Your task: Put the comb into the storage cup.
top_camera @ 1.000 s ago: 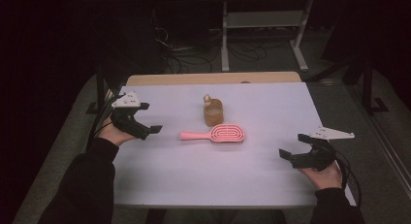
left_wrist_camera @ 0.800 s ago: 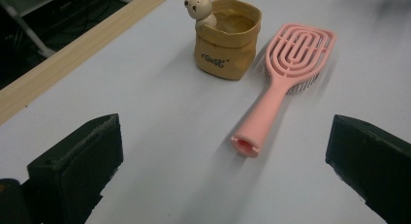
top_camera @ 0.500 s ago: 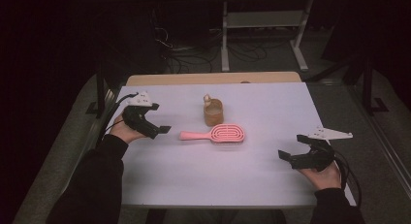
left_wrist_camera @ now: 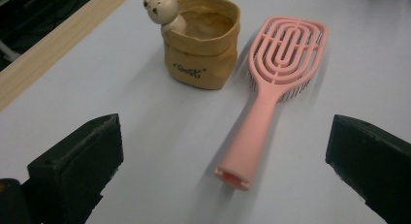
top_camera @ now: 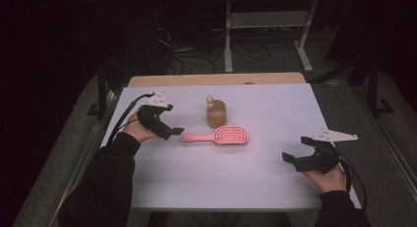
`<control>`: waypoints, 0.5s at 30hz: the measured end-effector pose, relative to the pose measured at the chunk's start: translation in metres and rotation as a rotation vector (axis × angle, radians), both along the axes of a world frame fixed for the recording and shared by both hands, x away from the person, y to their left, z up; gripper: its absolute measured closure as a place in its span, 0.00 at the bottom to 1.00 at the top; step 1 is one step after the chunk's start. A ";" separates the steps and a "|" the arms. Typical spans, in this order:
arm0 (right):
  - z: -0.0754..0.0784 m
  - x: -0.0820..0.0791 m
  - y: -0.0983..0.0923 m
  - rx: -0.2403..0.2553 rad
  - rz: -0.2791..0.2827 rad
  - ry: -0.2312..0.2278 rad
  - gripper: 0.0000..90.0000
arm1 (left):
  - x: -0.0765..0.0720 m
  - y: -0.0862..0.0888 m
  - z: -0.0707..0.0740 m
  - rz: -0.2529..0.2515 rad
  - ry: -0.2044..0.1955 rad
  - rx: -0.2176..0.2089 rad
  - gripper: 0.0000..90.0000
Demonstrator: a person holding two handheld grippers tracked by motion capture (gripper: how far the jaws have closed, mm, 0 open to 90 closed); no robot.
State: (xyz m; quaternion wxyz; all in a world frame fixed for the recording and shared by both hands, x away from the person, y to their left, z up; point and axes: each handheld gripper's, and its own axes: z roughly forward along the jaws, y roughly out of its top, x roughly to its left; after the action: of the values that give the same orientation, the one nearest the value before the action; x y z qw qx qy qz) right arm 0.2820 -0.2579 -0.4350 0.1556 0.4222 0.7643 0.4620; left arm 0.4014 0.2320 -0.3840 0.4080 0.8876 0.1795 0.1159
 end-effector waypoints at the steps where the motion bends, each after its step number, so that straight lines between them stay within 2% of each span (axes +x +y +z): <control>1: 0.000 0.000 0.000 0.000 0.000 0.000 0.00 | 0.001 -0.002 0.000 -0.007 0.000 0.001 0.00; 15: 0.000 -0.001 0.000 0.001 0.004 -0.003 0.00 | 0.003 -0.029 -0.008 -0.066 0.010 0.026 0.00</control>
State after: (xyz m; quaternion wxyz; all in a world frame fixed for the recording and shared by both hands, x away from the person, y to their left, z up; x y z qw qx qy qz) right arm 0.2815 -0.2583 -0.4346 0.1554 0.4200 0.7647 0.4634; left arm 0.4047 0.2027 -0.3916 0.3991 0.8989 0.1506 0.1004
